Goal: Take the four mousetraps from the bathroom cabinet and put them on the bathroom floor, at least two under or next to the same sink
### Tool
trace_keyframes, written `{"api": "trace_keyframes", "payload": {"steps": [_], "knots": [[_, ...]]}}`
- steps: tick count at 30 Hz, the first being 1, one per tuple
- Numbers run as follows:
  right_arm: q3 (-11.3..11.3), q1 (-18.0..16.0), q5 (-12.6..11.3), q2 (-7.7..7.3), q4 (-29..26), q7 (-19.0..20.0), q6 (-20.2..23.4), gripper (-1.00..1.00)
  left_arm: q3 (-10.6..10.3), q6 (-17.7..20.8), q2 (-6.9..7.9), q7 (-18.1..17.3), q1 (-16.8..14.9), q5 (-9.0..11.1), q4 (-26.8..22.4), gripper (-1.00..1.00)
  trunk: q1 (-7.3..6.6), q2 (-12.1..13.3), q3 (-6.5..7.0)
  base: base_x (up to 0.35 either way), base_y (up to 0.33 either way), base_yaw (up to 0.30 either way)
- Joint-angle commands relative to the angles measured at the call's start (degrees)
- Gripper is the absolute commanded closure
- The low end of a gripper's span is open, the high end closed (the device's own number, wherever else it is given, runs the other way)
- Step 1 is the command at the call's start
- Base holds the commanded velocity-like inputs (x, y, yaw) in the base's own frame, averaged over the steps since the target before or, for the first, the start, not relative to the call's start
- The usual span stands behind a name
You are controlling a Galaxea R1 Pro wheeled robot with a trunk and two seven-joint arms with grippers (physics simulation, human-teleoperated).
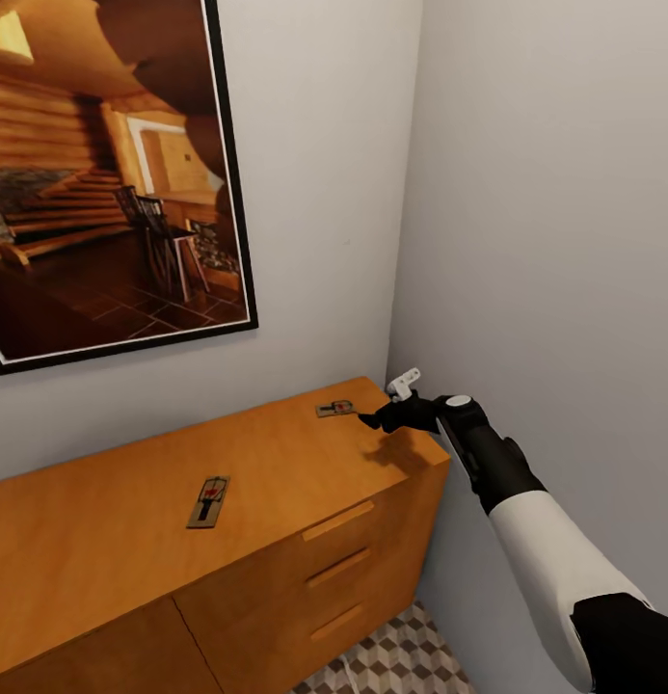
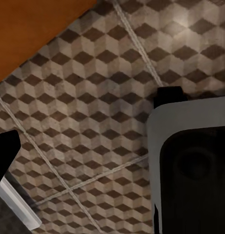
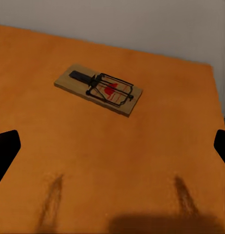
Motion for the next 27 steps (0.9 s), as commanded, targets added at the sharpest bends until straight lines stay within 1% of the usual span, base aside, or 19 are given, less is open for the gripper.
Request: {"api": "trace_keyframes", "payload": {"steps": [1,5,11,14,27], "knots": [[0.69,-0.01,0.93,-0.02,-0.12,0.34,0.09,-1.00,-0.48,-0.04,-0.04,0.04,-0.05,0.47,0.10,-1.00,0.01,-0.03,-0.06,0.095,-0.121,0.000],[1.49,0.02,1.34,-0.02,-0.11,0.39,0.07,-1.00,-0.48,-0.04,-0.05,0.06,-0.05,0.47,0.10,-1.00,0.01,-0.03,-0.06,0.054,-0.069,0.000],[1.78,0.05,1.51,-0.02,-0.12,0.62,0.07,-1.00,-0.48,-0.04,-0.06,0.05,-0.05,0.47,0.10,-1.00,0.01,-0.03,-0.06,0.013,-0.017,0.002],[1.81,0.05,1.53,-0.02,-0.15,0.67,0.07,-1.00,-0.48,-0.04,-0.06,0.04,-0.05,0.47,0.10,-1.00,0.01,-0.03,-0.09,0.003,-0.004,0.085],[1.83,0.06,1.56,-0.02,-0.15,0.70,0.07,-1.00,-0.48,-0.04,-0.13,0.05,0.01,0.47,0.10,-1.00,0.01,-0.03,-0.48,0.000,-0.001,0.245]]}}
